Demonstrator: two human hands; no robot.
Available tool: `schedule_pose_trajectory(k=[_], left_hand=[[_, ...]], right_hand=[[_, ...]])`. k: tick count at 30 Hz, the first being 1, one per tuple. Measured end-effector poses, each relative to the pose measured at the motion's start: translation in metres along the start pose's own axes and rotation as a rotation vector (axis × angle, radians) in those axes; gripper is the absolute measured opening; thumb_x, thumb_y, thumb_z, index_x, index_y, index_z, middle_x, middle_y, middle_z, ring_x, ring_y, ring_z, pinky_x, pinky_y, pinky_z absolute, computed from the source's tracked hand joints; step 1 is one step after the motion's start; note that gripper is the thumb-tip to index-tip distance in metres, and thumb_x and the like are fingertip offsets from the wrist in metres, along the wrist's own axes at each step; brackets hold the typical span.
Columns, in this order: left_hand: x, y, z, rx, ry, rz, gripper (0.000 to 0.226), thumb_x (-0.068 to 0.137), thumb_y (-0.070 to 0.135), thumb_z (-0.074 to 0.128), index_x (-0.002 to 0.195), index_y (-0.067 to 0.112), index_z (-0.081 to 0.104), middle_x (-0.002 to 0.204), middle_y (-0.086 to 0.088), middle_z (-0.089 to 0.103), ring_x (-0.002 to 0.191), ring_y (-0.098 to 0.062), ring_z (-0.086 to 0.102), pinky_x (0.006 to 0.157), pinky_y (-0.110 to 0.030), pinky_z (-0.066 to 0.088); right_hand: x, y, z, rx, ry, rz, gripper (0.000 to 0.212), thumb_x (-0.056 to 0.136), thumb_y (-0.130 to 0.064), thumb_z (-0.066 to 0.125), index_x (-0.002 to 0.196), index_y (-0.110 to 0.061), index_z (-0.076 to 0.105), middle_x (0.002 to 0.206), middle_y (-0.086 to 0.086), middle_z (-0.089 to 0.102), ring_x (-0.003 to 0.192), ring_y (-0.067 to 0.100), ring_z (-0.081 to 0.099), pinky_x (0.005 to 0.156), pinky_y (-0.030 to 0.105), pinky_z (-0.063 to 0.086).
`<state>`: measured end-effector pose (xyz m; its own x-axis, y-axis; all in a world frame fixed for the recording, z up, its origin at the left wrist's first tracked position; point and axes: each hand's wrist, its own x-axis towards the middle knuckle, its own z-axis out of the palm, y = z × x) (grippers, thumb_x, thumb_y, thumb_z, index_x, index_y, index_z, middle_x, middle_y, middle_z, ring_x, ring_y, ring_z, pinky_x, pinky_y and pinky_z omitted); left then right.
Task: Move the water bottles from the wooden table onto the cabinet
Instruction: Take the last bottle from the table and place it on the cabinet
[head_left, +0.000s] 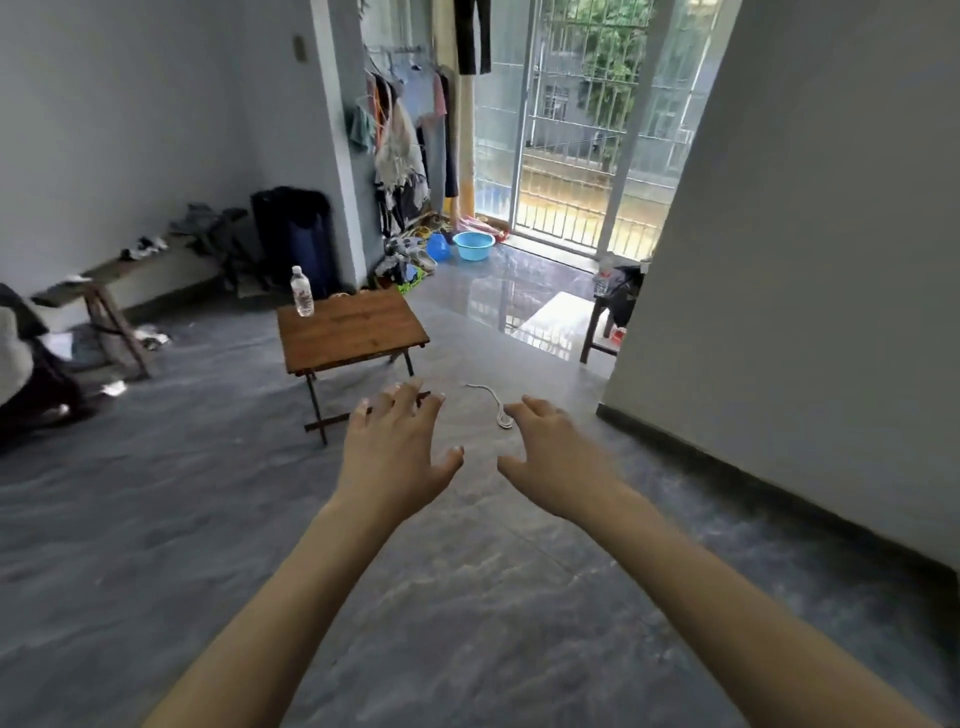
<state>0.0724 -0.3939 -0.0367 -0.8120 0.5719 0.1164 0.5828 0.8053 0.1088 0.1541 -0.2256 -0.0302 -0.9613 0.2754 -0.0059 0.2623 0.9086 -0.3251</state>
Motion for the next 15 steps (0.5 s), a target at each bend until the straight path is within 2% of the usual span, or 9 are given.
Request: schedule_pose_trajectory(k=[3,7,15], left_hand=[[0.004,-0.042,-0.008,0.005,0.022,-0.054,0.069,0.096,0.061,0.048,0.153,0.027,0.034,0.165,-0.004,0.026,0.152,-0.027,0.022,0.123,-0.050,0.021],[0.010,-0.093,-0.011,-0.005,0.033,-0.120,0.070,0.095,0.060,0.050,0.154,0.026,0.033,0.169,-0.004,0.018,0.153,-0.027,0.020,0.123,-0.051,0.019],[0.022,-0.172,-0.010,0.000,0.030,-0.218,0.073,0.095,0.062,0.048,0.155,0.026,0.032,0.169,-0.004,0.018,0.154,-0.026,0.020,0.124,-0.051,0.021]], right_hand=[[0.029,-0.037,0.008,-0.017,0.002,-0.067,0.067,0.088,-0.039,0.060,0.148,-0.022,0.036,0.157,0.005,0.031,0.142,0.026,0.033,0.111,0.043,0.036],[0.063,-0.082,0.023,-0.016,-0.014,-0.130,0.068,0.088,-0.041,0.061,0.148,-0.022,0.036,0.159,0.005,0.030,0.142,0.027,0.032,0.109,0.046,0.037],[0.117,-0.145,0.052,0.009,-0.041,-0.239,0.057,0.088,-0.031,0.057,0.142,-0.019,0.042,0.146,0.005,0.043,0.132,0.025,0.041,0.100,0.037,0.041]])
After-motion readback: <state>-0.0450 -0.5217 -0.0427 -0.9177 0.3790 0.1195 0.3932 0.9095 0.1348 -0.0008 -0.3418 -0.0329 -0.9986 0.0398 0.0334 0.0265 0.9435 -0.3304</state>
